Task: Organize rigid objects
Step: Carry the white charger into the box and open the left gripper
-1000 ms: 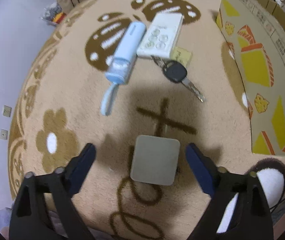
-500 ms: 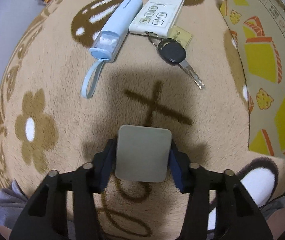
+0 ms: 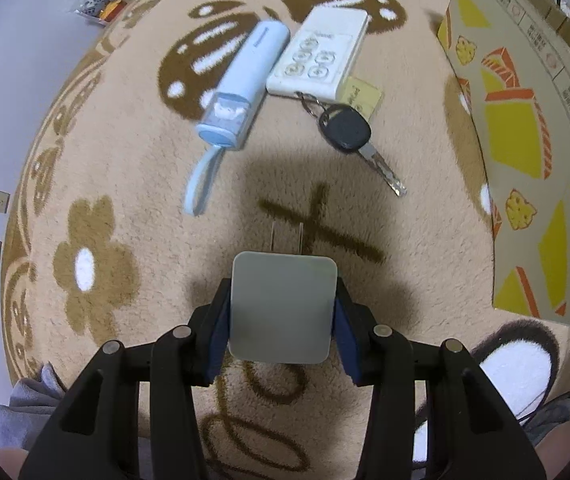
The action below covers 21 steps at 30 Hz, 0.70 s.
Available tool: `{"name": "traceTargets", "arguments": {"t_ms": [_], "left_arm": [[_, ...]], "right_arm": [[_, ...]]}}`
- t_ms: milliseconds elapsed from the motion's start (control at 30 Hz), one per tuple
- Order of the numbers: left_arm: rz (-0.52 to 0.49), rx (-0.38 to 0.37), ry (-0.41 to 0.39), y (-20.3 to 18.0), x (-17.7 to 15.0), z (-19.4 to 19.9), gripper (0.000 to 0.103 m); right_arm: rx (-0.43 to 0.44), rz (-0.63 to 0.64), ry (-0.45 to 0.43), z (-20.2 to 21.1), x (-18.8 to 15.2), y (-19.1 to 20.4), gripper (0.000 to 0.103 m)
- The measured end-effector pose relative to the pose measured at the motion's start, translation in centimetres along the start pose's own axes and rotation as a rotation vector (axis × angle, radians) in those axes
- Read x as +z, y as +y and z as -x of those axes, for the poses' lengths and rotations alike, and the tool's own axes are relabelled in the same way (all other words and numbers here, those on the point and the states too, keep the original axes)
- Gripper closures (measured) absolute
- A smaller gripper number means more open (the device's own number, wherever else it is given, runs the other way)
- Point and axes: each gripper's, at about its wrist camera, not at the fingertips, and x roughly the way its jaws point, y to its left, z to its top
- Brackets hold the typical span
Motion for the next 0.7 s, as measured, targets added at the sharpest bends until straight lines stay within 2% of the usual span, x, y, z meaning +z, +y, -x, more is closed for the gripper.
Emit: {"name": "traceTargets", "arguments": {"t_ms": [267,367,700], "left_arm": [[0.047,-0.025,-0.093,1.1,1.4,3.1,0.059],[0.04,-0.049,-0.131,1.3,2.2,4.7,0.058],[-0.018,-0.023,-0.243,-1.2,5.0,10.0,0.058]], "right_arm": [[-0.005,0.007,0.0,-0.1,0.0,-0.1,0.093],[-0.007,0.01,0.001,-0.1,0.0,-0.1,0.093],[-0.006,0.009,0.001,-0.2,0.1,0.0,0.093]]}}
